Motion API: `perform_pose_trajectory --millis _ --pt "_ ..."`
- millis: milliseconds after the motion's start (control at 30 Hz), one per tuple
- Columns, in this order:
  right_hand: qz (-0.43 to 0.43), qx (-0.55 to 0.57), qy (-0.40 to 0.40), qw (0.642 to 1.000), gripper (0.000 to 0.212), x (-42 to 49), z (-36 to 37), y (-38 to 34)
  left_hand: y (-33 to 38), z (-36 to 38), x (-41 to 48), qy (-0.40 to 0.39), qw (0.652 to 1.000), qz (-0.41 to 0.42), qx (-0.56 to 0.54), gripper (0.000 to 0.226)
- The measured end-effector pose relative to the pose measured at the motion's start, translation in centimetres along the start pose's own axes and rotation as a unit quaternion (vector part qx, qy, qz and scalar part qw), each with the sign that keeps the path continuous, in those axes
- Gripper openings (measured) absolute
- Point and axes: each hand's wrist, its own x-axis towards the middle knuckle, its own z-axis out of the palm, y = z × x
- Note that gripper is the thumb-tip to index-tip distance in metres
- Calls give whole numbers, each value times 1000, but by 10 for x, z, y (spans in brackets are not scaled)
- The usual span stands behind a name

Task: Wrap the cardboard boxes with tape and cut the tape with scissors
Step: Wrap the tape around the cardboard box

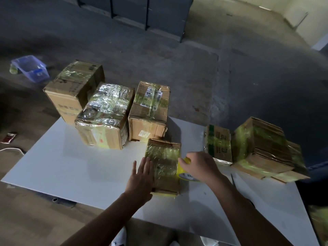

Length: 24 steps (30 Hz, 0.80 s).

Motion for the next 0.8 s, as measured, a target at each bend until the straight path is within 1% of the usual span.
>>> perform_pose_trajectory --millis 67,167,267,367,433,500,533,633,733,800 --pt "11 -3 -13 1000 57 1 -1 -2 11 -1 6 5 1000 11 -14 115" --pt "24 -2 -20 1000 54 -2 -1 1 24 4 14 32 997 48 -42 121" --pt "4 19 -13 1000 52 -5 -1 1 22 12 19 52 996 57 -49 121" --pt "-17 111 -21 993 46 -6 -7 13 17 14 20 46 996 63 -45 117" --pt "3 187 -39 982 43 -11 -9 24 18 13 21 42 996 66 -38 115" --pt "34 232 -37 971 43 -17 -5 31 19 14 21 45 996 64 -39 115" --pt "36 226 -24 973 45 -19 -1 34 20 15 21 50 996 62 -37 116" --pt "19 122 14 992 53 -21 8 45 17 15 21 52 996 63 -29 118" --pt "53 64 22 996 56 -25 20 61 17 13 22 53 996 70 -23 118" --pt "55 55 21 997 56 -29 34 64 17 14 21 56 996 68 -22 118"
